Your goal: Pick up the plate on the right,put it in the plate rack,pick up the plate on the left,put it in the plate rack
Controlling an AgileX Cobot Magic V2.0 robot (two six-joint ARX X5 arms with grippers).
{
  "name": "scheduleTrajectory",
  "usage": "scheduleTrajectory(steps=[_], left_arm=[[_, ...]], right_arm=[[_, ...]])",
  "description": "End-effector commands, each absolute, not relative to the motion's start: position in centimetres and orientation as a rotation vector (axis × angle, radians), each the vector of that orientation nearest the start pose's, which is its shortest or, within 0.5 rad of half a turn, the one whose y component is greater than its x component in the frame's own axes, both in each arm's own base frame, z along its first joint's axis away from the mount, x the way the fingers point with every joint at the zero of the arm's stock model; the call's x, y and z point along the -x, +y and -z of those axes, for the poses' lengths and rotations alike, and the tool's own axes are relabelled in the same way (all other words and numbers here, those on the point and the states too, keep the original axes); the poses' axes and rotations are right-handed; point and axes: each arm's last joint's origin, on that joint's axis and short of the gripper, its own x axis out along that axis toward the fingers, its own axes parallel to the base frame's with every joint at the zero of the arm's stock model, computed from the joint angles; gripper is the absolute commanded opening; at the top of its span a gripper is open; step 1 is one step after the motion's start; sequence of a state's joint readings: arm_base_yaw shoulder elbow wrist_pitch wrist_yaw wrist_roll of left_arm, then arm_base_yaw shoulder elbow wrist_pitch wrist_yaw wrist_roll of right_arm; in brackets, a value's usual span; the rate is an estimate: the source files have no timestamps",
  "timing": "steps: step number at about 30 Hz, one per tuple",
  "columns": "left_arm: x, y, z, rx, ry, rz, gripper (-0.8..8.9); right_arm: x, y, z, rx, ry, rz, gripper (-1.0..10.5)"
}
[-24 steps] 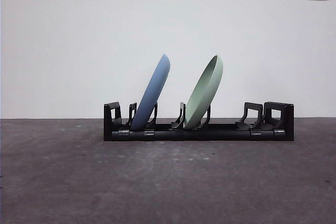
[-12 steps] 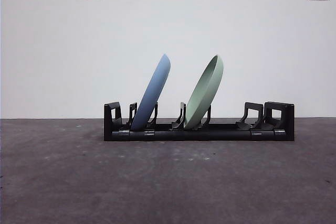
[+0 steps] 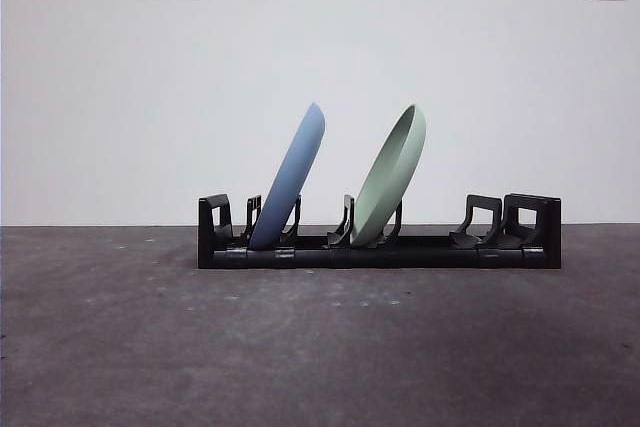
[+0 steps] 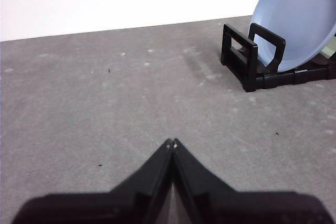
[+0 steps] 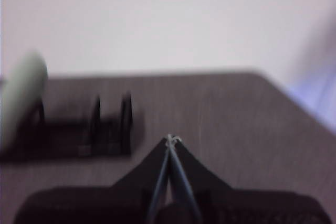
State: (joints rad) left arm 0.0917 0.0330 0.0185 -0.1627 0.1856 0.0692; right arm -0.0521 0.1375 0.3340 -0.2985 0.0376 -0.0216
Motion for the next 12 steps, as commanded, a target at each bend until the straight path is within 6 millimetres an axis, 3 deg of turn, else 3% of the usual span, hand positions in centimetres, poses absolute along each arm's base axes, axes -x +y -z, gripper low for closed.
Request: scheduleTrajectory(steps=[1,7,12], left_arm=[[-9.7,0.4,-14.9,-0.038,0.176,0.095,-0.03],[-9.7,0.4,-14.9,-0.038,0.176,0.095,-0.03],[-9.7,0.4,-14.9,-0.038,0.179,0.096,-0.03]], right_arm=[[-8.6,-0.6,-20.7,-0.028,0.134,0.097,0.0],[-9.0,-0.6,-16.3,-0.055,0.209,0.1,0.0],[-9.2,-0.6,-15.2,-0.061,0.239,0.093,0.0]])
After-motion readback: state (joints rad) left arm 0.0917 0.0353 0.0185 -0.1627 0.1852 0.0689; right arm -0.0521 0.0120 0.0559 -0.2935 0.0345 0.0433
